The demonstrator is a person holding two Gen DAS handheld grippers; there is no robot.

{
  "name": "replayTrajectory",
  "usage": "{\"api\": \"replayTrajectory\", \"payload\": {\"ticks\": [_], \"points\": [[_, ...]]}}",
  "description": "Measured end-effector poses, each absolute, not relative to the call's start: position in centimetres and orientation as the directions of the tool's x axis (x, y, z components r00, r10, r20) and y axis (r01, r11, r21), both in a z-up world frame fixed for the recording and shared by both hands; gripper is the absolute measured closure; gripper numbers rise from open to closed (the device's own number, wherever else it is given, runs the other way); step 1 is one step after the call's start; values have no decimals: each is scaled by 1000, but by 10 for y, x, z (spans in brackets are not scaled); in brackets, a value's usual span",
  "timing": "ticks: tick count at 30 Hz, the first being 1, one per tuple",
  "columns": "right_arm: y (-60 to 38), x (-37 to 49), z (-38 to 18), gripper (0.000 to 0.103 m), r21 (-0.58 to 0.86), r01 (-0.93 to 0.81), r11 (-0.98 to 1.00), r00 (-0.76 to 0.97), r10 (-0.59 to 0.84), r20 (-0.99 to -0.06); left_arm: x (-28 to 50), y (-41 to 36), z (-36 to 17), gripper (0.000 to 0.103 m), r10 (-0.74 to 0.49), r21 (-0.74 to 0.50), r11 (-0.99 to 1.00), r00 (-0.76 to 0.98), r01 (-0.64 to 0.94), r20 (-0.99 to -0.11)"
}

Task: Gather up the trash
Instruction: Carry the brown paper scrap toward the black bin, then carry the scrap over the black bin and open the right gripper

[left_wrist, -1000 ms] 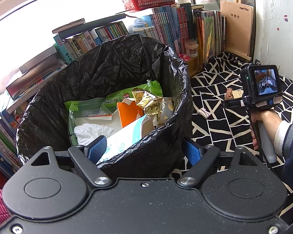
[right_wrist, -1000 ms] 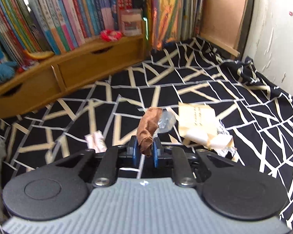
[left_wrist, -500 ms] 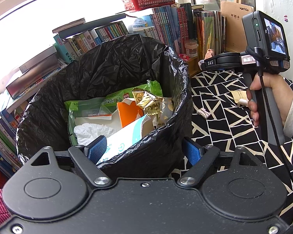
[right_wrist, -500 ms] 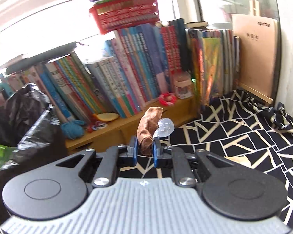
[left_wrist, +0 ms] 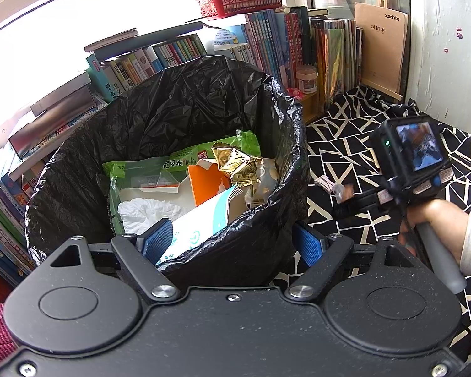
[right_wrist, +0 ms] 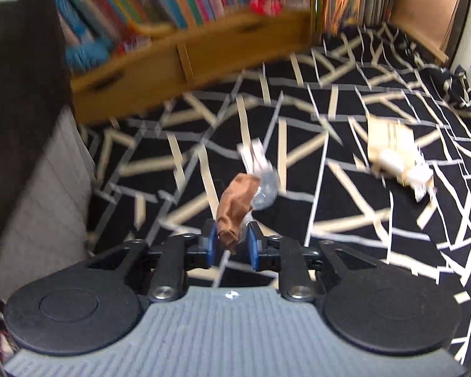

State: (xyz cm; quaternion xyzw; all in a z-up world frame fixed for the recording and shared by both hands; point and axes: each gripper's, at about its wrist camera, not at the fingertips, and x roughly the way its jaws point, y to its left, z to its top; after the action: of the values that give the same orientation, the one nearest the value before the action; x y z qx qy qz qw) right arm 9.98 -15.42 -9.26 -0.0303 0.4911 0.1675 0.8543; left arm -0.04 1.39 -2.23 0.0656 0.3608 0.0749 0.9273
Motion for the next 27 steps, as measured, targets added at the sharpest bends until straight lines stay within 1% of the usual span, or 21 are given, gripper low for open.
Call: {"api": "replayTrajectory", "payload": {"ticks": [1,2,3,6,9,13,17,20,23,25,26,27], "points": [[-153,97,-96,36,99,-314,944,456,242,-857,0,14,-22,21,187,176,980,728,-92,-659],[-153,95,-98,31,82,-312,947,463,227,-857,0,14,-22,21,187,176,980,728,-92,-659],[-152,93,-98,28,66,-316,947,473,217,-854,0,14,-22,21,187,176,980,728,-92,-659],[-149,90,-92,27,35,-338,941,507,213,-835,0,14,-22,21,187,176,980,728,-92,-659],[-147,89,-88,28,40,-364,931,500,231,-834,0,14,-22,21,187,176,980,728,-92,-659],[-142,92,-87,30,99,-384,918,426,271,-863,0,14,-22,21,187,176,980,728,-92,-659],[-131,87,-91,30,122,-423,898,377,297,-877,0,14,-22,21,187,176,980,728,-92,-660],[-123,83,-102,31,97,-452,887,375,288,-881,0,14,-22,21,187,176,980,728,-92,-660],[-121,82,-118,31,56,-458,887,373,249,-894,0,14,-22,21,186,175,980,728,-92,-660],[-120,80,-123,30,55,-468,882,384,259,-886,0,14,-21,21,186,175,980,728,-92,-660],[-118,78,-123,31,48,-478,877,385,258,-886,0,14,-21,21,186,176,980,728,-92,-660],[-117,78,-122,47,48,-483,874,386,263,-884,0,15,-21,21,187,176,980,728,-91,-659]]}}
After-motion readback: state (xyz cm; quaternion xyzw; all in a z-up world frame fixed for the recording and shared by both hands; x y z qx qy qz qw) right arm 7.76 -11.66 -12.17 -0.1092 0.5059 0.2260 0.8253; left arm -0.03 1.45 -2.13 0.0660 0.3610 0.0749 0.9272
